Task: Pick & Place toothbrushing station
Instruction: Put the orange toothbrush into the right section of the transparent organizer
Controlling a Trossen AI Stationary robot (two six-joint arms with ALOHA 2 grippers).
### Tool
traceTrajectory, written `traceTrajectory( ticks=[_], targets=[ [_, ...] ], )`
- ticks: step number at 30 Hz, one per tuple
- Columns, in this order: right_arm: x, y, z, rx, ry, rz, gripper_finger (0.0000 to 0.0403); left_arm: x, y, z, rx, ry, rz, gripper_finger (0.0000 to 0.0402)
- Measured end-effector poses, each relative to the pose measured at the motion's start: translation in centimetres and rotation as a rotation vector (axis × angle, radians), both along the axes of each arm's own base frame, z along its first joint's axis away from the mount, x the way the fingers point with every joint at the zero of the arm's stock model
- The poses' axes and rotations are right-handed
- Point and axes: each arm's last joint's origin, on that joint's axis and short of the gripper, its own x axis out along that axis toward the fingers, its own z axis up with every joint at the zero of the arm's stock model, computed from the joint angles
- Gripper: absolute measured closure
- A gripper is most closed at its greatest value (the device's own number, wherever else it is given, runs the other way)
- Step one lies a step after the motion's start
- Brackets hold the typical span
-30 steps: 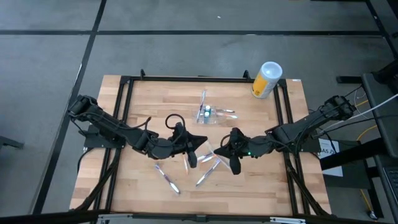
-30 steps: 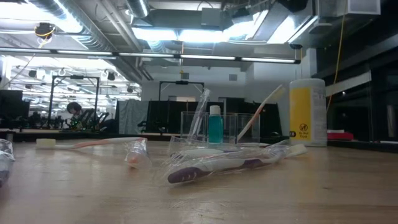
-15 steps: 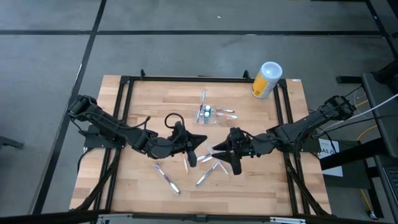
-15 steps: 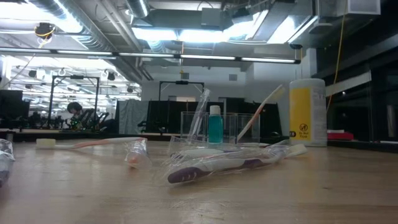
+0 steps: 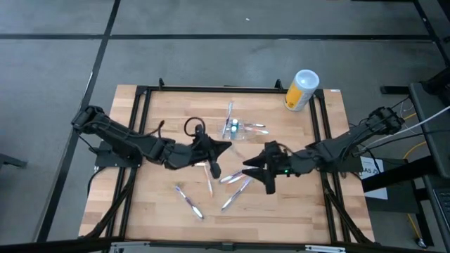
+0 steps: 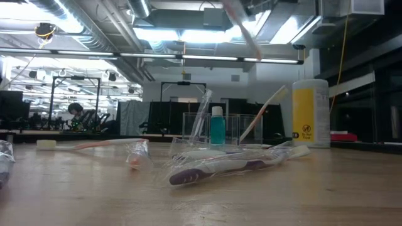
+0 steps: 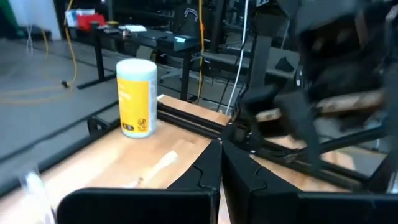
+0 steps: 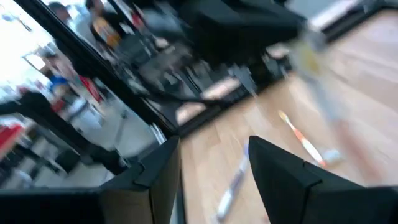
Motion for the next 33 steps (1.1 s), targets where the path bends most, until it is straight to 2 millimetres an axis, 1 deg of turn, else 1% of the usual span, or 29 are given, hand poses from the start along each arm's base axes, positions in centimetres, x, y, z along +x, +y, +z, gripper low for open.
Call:
traceTrajectory(
  ticks=[4, 8, 12, 15, 18, 23, 25, 28, 33],
  targets=[
    [-1.6, -0.2, 1.9, 0.009, -0.081, -0.041, 0.0211, 0.6, 2.4, 0.1, 0.085, 0.051, -0.035, 0.0399],
    [-3.1, -0.5, 3.2, 0.011, -0.133, -0.094, 0.0211, 1.3, 5.4, -0.1, 0.145, 0.107, -0.057, 0.0399],
    [-4.0, -0.6, 3.8, 0.009, -0.148, -0.127, 0.0211, 1.7, 8.5, -0.3, 0.223, 0.161, -0.027, 0.0399],
    [-4.3, -0.5, 3.8, 0.004, -0.149, -0.149, 0.0211, 1.7, 11.0, -0.3, 0.222, 0.166, -0.033, 0.0399],
    [-4.5, -0.3, 3.8, -0.001, -0.151, -0.169, 0.0211, 1.8, 13.0, -0.5, 0.233, 0.176, -0.029, 0.0399],
    [-4.6, -0.3, 3.7, -0.015, -0.140, -0.194, 0.0211, 2.5, 15.6, -1.3, 0.201, 0.148, -0.048, 0.0399],
    [-4.6, -0.3, 3.6, -0.021, -0.133, -0.200, 0.0211, 3.0, 16.4, -2.0, 0.196, 0.154, -0.039, 0.0399],
    [-4.6, -0.3, 3.5, -0.032, -0.121, -0.204, 0.0211, 3.6, 17.3, -3.2, 0.171, 0.184, -0.058, 0.0399],
    [-5.0, -0.7, 3.3, -0.051, -0.094, -0.245, 0.0211, 4.7, 18.0, -4.9, 0.161, 0.205, -0.078, 0.0399]
  ],
)
